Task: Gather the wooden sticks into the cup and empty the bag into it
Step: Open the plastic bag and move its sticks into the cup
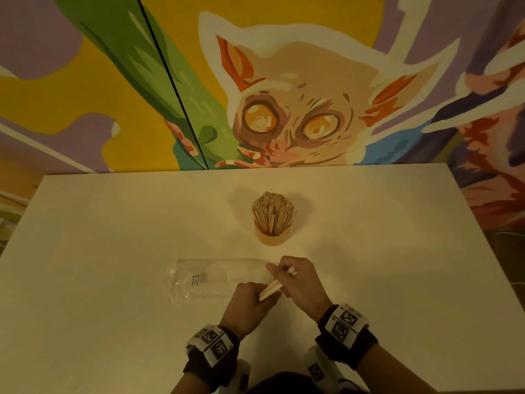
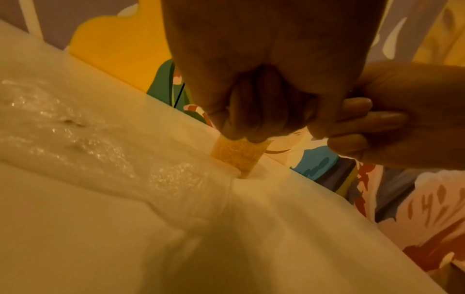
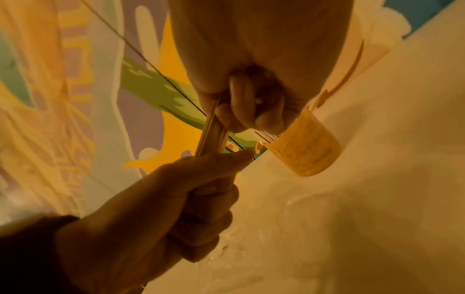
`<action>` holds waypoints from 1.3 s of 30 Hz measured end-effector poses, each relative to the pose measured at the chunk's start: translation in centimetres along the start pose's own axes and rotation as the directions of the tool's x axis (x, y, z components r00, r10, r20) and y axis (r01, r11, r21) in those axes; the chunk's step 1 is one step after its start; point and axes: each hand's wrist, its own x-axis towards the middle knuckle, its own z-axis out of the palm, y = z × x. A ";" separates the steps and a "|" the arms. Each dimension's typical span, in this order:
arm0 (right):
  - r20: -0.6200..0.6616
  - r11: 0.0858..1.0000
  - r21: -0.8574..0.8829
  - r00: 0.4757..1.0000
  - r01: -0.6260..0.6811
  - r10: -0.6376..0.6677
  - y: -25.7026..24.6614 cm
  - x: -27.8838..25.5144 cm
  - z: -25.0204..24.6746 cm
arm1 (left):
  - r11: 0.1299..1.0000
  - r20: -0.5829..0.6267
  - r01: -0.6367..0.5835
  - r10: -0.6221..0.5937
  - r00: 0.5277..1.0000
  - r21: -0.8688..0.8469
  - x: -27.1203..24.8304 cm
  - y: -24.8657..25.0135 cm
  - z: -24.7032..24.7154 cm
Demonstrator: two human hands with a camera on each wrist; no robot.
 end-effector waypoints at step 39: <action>-0.294 0.940 -0.247 0.906 0.236 -0.305 -1.2 12.3 -8.9 | 0.986 -0.294 -0.141 0.111 0.949 -0.084 12.1 2.1 -4.2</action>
